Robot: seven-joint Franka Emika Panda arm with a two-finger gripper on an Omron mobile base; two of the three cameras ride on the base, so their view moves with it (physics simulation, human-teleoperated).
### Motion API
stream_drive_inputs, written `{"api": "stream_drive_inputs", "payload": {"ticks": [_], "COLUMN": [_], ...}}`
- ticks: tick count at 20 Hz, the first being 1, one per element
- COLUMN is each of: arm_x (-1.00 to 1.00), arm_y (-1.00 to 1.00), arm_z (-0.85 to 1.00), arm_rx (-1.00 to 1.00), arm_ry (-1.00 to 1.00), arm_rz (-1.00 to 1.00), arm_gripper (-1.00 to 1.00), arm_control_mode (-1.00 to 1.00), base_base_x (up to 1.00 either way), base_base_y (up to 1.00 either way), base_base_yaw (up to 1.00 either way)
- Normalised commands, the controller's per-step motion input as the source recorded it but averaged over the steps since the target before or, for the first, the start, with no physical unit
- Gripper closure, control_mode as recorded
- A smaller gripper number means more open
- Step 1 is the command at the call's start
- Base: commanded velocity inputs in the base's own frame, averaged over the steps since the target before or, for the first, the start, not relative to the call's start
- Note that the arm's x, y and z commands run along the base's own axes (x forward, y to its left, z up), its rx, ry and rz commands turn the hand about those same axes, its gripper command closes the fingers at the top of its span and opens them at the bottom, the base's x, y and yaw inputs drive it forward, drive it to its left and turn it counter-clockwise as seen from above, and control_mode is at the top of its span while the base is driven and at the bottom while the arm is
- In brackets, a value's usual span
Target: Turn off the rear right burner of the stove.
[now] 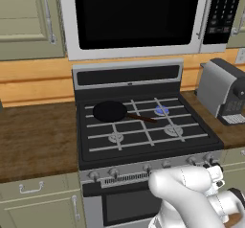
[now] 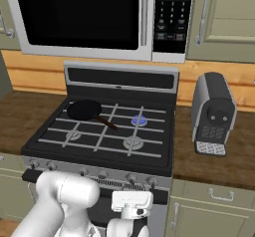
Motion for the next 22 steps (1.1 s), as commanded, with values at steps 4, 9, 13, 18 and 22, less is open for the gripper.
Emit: {"api": "stream_drive_inputs", "payload": {"ticks": [4,9,13,18,22], "arm_x": [0.01,0.14,0.29,0.2,0.27], "arm_y": [0.04,0.34,0.08,0.0,0.0], "arm_z": [0.0,0.0,0.0,-0.06,-0.14], "arm_rx": [-0.02,-0.19,-0.04,-0.01,-0.02], "arm_ry": [-0.02,-0.07,0.01,0.0,0.0], "arm_rz": [0.0,0.0,0.0,0.0,0.0], "arm_gripper": [-1.0,-1.0,-1.0,-1.0,-1.0], "arm_control_mode": [-1.0,-1.0,-1.0,-1.0,-1.0], "base_base_x": [0.0,0.0,0.0,0.0,0.0], "base_base_y": [0.0,0.0,0.0,0.0,0.0], "base_base_yaw": [0.0,0.0,0.0,0.0,0.0]}}
